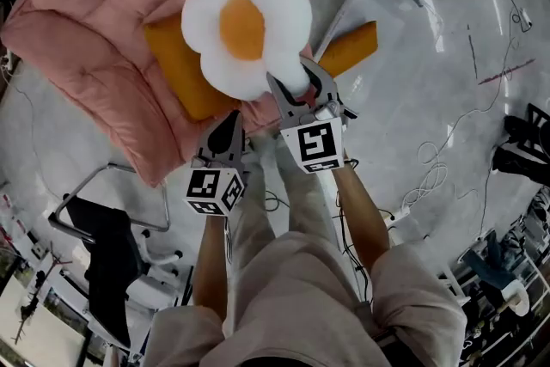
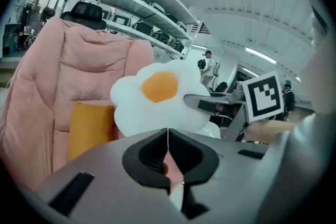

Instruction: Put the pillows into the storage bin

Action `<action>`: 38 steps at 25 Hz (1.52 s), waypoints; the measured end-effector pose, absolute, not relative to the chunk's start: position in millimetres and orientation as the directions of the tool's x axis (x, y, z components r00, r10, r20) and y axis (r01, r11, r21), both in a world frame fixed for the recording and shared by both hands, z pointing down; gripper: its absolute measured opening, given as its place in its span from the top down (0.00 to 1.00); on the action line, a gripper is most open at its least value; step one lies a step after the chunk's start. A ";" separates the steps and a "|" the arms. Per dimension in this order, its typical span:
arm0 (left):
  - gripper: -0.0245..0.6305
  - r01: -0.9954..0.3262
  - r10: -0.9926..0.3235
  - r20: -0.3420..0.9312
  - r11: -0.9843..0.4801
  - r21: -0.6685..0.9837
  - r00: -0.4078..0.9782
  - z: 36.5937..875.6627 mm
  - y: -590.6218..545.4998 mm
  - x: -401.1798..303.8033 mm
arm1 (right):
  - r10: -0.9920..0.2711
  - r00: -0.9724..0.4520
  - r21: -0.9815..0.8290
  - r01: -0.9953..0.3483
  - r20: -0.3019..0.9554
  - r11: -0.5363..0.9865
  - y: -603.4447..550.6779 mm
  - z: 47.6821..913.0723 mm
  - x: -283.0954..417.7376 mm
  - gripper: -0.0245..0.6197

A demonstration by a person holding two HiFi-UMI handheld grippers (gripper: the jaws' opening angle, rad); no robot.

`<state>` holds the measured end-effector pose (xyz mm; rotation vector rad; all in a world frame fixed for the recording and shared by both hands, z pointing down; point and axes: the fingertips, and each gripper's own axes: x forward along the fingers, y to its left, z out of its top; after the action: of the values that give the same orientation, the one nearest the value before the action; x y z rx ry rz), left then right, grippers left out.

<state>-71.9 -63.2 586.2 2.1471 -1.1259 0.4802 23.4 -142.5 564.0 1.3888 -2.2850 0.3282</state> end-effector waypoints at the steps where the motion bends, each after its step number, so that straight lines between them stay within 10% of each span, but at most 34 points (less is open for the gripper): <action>1: 0.94 -0.819 -0.577 0.581 -0.429 0.382 0.573 584.5 -64.9 -59.6 | -0.791 -0.383 0.021 -0.895 0.478 0.446 -142.5 559.4 38.3 0.68; 22: 0.94 -0.616 -0.323 0.594 -0.683 0.393 0.737 599.1 -48.2 140.0 | -0.724 0.156 -0.019 -0.973 0.672 -0.228 -29.4 676.3 381.5 0.68; 24: 0.94 -0.608 -0.308 0.599 -0.688 0.396 0.739 603.0 -43.7 146.1 | -0.683 0.144 -0.064 -0.961 0.716 -0.270 -15.3 712.6 392.9 0.65; 29: 0.94 -0.608 -0.298 0.611 -0.688 0.395 0.734 612.3 -39.2 146.4 | -0.569 0.070 -0.143 -0.936 0.819 -0.321 11.1 801.2 395.0 0.23; 38: 0.94 -0.668 -0.365 0.614 -0.638 0.382 0.700 613.0 -50.6 113.9 | -0.696 -0.029 -0.161 -0.979 0.717 -0.125 -22.8 740.9 327.0 0.25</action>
<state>113.9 -50.6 613.0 2.3046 -0.7860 0.6590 327.0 -22.8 740.9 1.8570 -1.7527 0.9616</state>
